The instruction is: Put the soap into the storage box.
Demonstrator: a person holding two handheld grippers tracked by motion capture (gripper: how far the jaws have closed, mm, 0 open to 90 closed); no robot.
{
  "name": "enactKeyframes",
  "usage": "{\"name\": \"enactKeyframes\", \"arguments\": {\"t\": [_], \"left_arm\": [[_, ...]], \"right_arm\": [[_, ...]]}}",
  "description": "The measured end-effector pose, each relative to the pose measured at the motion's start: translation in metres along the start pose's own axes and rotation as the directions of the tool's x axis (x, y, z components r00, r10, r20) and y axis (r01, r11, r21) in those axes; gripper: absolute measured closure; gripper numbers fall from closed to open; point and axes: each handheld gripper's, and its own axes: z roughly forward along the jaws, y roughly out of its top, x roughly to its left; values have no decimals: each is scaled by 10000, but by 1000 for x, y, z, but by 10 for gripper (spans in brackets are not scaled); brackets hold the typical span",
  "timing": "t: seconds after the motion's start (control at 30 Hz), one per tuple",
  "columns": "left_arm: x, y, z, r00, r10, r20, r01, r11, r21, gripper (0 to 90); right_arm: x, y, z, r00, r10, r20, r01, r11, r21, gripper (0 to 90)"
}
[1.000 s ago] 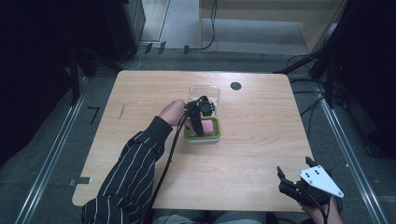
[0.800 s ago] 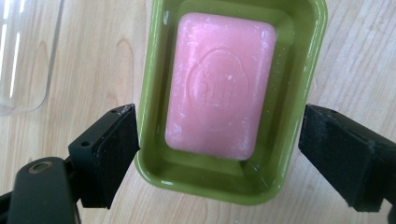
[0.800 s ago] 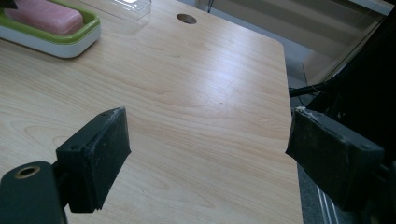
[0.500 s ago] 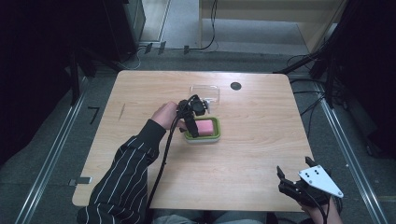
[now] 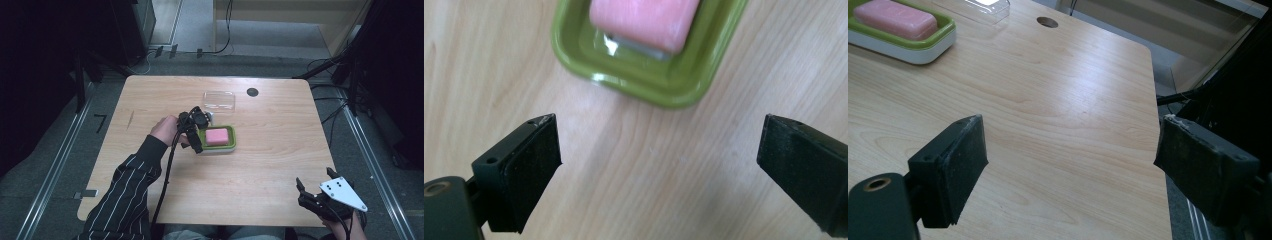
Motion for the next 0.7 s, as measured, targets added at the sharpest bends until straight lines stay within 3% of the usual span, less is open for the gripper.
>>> {"name": "enactKeyframes", "arguments": {"t": [0.23,0.37,0.7], "left_arm": [[-1,-29,1,9970,-759,-127,759,9971,-5,42],[-3,-46,6,9889,-1481,-92,1482,9888,176,59],[-17,-77,13,9750,-2212,-232,2219,9746,303,63]], "right_arm": [[0,0,0,10000,-7,-3,7,10000,-19,135],[0,0,-1,10000,77,50,-76,9999,-69,135],[0,0,-1,10000,93,34,-92,9999,-140,135]]}}
